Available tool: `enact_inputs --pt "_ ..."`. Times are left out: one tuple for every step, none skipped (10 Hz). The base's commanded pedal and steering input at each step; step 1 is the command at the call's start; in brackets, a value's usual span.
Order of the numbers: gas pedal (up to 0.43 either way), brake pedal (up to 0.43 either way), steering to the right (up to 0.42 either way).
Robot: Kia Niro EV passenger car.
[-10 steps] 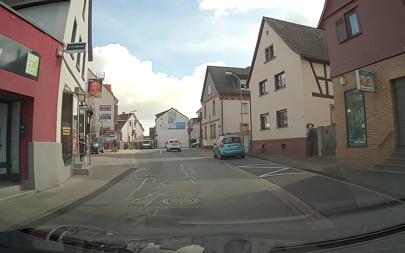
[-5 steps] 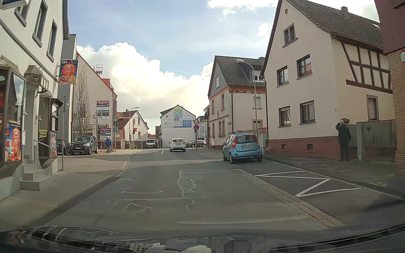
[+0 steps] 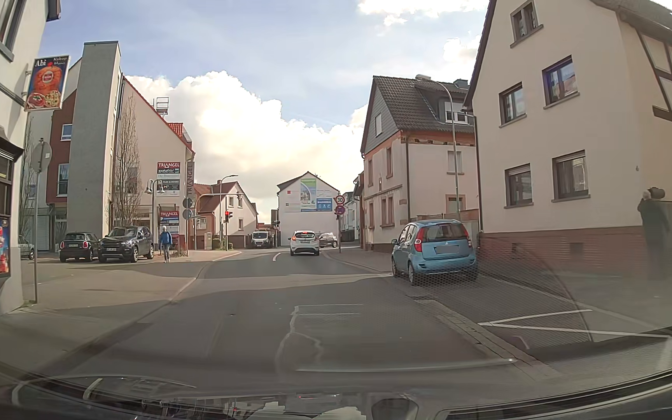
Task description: Follow the waypoints while adhering to traffic rules and regulations
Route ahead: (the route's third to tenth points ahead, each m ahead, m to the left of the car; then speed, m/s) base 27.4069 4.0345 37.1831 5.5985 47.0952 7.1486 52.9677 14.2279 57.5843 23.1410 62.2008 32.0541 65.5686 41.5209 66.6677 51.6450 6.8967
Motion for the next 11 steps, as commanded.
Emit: enact_inputs --pt "0.0 0.0 -0.05" --pt "0.0 0.0 -0.05" --pt "0.0 0.0 -0.049" --pt "0.0 0.0 -0.049" --pt "0.0 0.0 -0.049" --pt "0.0 0.0 -0.048" --pt "0.0 0.0 -0.044" --pt "0.0 0.0 -0.043" --pt "0.0 0.0 -0.042" --pt "0.0 0.0 -0.042" --pt "0.0 0.0 -0.041"
